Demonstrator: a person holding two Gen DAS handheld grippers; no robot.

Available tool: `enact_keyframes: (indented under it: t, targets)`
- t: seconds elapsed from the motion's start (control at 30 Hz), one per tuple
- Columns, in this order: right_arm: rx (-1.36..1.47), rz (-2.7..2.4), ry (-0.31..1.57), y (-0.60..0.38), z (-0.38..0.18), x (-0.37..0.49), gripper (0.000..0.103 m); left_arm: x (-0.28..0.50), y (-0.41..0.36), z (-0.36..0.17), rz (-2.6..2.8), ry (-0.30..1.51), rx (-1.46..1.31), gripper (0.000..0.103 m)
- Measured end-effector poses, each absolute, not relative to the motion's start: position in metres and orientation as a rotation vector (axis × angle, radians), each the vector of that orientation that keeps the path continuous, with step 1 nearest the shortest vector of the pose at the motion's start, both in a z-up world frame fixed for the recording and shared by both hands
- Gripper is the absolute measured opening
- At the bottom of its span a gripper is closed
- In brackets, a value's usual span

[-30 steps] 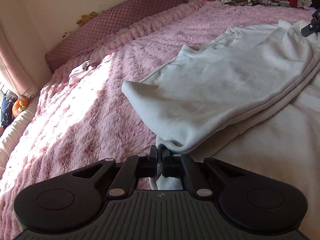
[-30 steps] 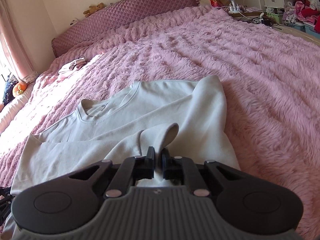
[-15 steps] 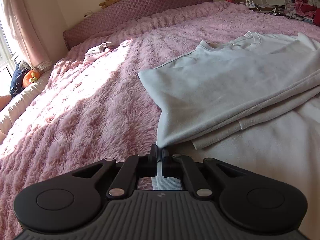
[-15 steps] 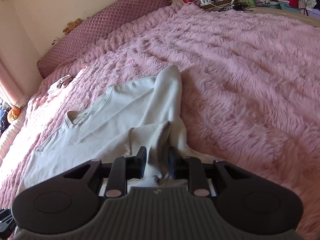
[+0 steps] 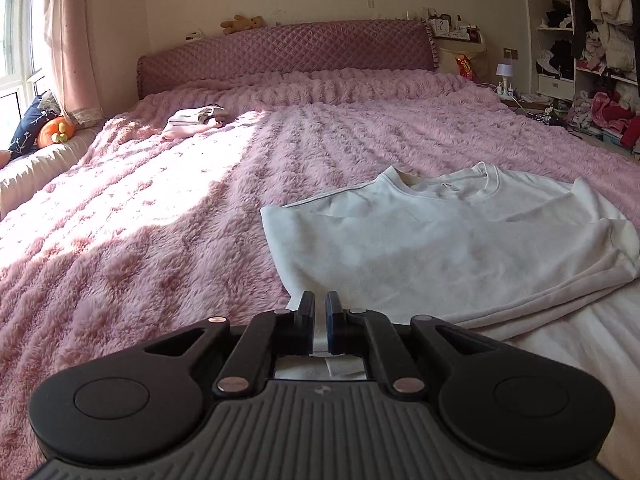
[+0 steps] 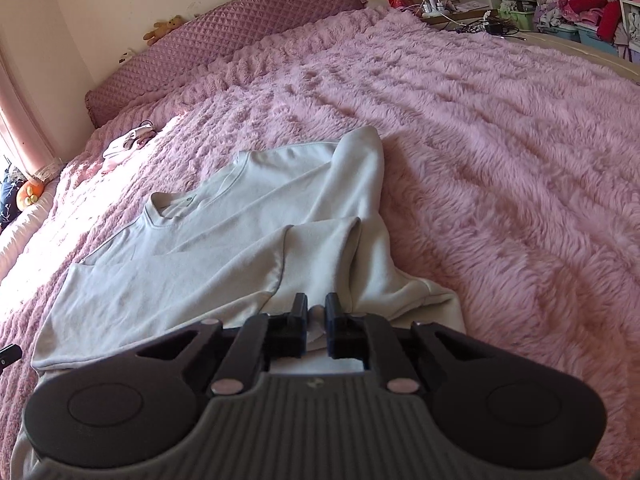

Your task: Fold small clothes

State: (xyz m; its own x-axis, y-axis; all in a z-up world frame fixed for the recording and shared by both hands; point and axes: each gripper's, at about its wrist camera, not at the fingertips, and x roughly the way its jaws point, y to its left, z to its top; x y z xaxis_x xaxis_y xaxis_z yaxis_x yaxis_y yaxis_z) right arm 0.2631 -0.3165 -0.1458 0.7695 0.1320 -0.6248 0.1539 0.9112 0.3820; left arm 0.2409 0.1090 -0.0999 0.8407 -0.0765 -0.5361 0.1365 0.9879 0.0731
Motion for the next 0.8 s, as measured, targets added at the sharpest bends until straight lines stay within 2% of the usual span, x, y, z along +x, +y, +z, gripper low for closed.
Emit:
enact_keyframes:
  t: [0.13, 0.27, 0.4, 0.5, 0.57, 0.63, 0.67, 0.7, 0.73, 0.8]
  targets:
    - [0.425, -0.032, 0.678, -0.322, -0.139, 0.253, 0.001, 0.265, 0.115, -0.119, -0.080, 0.666, 0.011, 0.007]
    - [0.400, -0.041, 0.737, -0.326, -0.157, 0.253, 0.000, 0.269, 0.130, -0.142, -0.044, 0.748, -0.067, 0.008]
    - [0.422, -0.046, 0.749, -0.330, -0.162, 0.248, 0.000, 0.261, 0.135, -0.134, -0.048, 0.746, -0.096, 0.008]
    - [0.448, -0.049, 0.727, -0.333, -0.147, 0.239, 0.005, 0.248, 0.136, -0.113, -0.064, 0.718, -0.116, 0.009]
    - [0.444, -0.033, 0.698, -0.333, -0.131, 0.228, 0.005, 0.237, 0.136, -0.098, -0.073, 0.700, -0.125, 0.018]
    - [0.426, -0.013, 0.675, -0.330, -0.114, 0.215, 0.007, 0.218, 0.135, -0.078, -0.076, 0.690, -0.160, 0.043]
    - [0.419, 0.003, 0.665, -0.329, -0.104, 0.206, 0.012, 0.211, 0.135, -0.073, -0.073, 0.693, -0.174, 0.052]
    - [0.411, 0.012, 0.656, -0.326, -0.095, 0.198, 0.017, 0.201, 0.133, -0.064, -0.061, 0.701, -0.191, 0.071]
    - [0.403, 0.019, 0.646, -0.324, -0.087, 0.189, 0.029, 0.191, 0.131, -0.058, -0.046, 0.708, -0.197, 0.082]
    - [0.377, 0.042, 0.633, -0.318, -0.073, 0.172, 0.033, 0.172, 0.125, -0.049, -0.029, 0.720, -0.202, 0.083]
